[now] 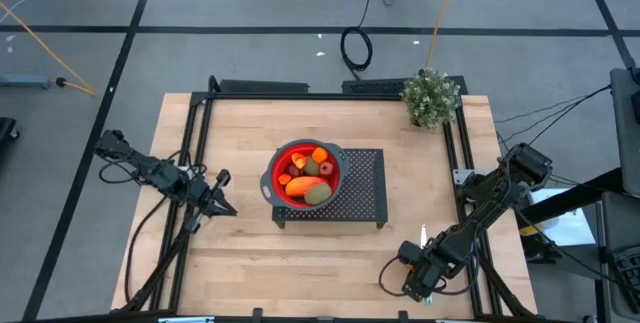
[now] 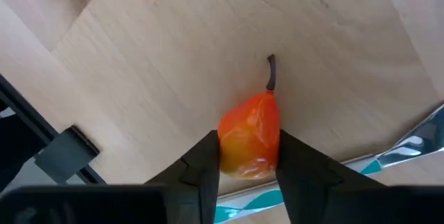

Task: Pick & Place Fruit
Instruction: Put the orange pear into the bowl on the shelf

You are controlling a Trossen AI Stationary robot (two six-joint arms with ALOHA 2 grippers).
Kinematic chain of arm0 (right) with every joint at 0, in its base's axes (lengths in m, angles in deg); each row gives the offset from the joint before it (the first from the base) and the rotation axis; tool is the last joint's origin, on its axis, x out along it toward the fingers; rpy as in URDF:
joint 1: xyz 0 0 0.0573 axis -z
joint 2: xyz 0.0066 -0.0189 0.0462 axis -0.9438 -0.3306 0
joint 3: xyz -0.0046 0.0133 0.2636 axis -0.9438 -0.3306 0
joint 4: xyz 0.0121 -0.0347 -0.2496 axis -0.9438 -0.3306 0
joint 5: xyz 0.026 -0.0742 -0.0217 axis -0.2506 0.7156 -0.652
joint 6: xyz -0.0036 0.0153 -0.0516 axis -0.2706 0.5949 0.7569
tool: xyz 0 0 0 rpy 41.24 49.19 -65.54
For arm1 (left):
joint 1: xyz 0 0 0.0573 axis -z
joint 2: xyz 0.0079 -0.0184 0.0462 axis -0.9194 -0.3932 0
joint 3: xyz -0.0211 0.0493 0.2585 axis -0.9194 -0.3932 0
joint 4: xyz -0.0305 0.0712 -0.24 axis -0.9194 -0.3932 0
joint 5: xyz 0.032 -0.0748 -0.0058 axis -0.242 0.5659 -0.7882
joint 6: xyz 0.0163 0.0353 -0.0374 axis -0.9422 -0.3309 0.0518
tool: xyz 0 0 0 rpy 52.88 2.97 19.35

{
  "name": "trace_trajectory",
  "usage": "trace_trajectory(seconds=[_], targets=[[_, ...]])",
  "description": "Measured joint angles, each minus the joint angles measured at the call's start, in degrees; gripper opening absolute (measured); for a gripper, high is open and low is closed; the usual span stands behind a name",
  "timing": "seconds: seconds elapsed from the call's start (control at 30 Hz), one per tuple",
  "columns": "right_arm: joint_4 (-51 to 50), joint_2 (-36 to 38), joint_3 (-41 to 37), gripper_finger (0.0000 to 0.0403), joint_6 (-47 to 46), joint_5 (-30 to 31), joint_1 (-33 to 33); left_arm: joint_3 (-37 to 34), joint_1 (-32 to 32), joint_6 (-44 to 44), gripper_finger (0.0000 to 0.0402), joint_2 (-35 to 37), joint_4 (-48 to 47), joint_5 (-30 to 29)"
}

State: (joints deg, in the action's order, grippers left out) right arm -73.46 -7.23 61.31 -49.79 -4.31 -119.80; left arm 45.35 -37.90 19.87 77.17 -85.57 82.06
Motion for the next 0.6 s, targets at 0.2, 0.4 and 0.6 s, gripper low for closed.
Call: trace_trajectory(seconds=[0.2, 0.4, 0.6], targets=[[4.33, 2.88, -0.12, 0.0112, 3.03, 1.88, 0.00, 0.00, 0.00, -0.08, 0.0019, 0.00, 0.00, -0.07], [15.74, 8.64, -0.10, 0.0109, 11.10, 8.16, 0.03, 0.00, 0.00, -0.10, 0.0019, -0.01, 0.00, -0.07], [29.99, 13.46, -0.06, 0.0111, 19.77, 17.52, 0.88, 0.00, 0.00, -0.23, 0.0019, 0.00, 0.00, -0.04]])
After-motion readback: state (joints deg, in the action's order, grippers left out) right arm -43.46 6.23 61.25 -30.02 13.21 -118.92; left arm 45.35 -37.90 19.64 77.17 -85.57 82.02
